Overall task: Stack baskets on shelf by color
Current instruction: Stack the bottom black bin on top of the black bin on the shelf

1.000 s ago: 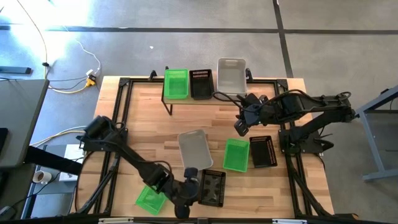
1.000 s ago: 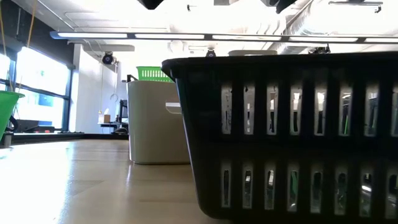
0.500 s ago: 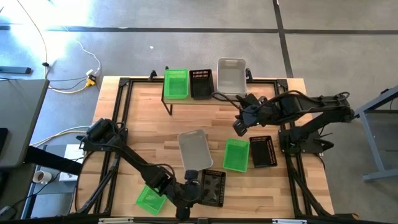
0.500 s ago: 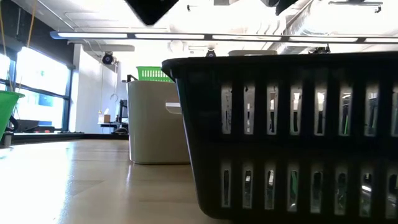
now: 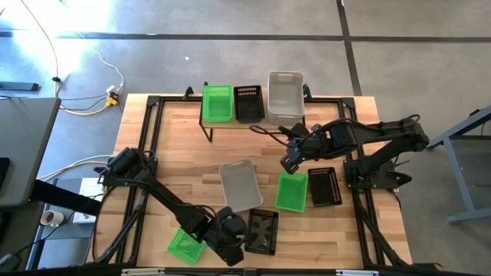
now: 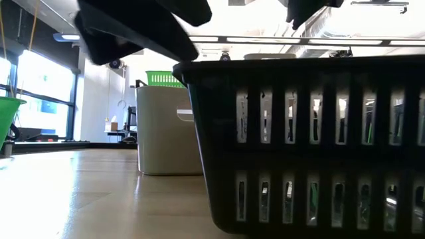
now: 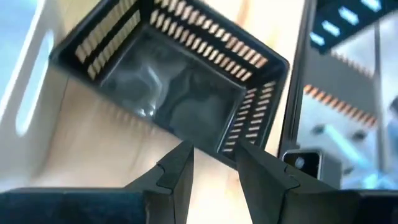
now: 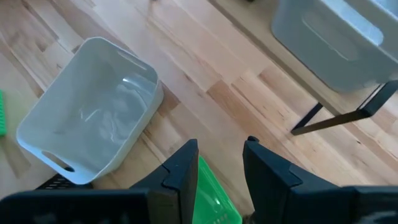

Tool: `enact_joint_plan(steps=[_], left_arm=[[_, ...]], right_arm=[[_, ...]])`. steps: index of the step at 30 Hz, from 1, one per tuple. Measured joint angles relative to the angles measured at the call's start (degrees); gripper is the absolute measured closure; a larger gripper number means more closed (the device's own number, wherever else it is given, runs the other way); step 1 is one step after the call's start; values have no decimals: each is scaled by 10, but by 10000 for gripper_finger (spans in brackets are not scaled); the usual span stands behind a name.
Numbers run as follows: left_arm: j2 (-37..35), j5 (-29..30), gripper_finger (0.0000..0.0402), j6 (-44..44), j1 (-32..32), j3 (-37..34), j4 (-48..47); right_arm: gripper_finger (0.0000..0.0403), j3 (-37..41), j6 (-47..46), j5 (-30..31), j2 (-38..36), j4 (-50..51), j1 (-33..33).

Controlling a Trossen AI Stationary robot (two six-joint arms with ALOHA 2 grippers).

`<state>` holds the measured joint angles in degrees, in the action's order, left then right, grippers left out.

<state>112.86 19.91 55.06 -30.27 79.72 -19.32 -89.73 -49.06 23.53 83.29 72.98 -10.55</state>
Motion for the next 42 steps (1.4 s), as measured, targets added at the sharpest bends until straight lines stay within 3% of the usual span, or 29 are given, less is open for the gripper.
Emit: enact_joint_plan(steps=[5,12,31,42], left_arm=[[0,-22,289,103,14,0,-2],[8,-52,289,168,42,-1,-3],[28,-62,289,214,50,0,-22],[28,-63,289,223,63,0,57]], right_arm=[[290,0,0,1,0,1,0],[290,0,0,0,-1,1,0],[290,0,15,-23,-1,1,0],[290,0,16,-26,-1,1,0]])
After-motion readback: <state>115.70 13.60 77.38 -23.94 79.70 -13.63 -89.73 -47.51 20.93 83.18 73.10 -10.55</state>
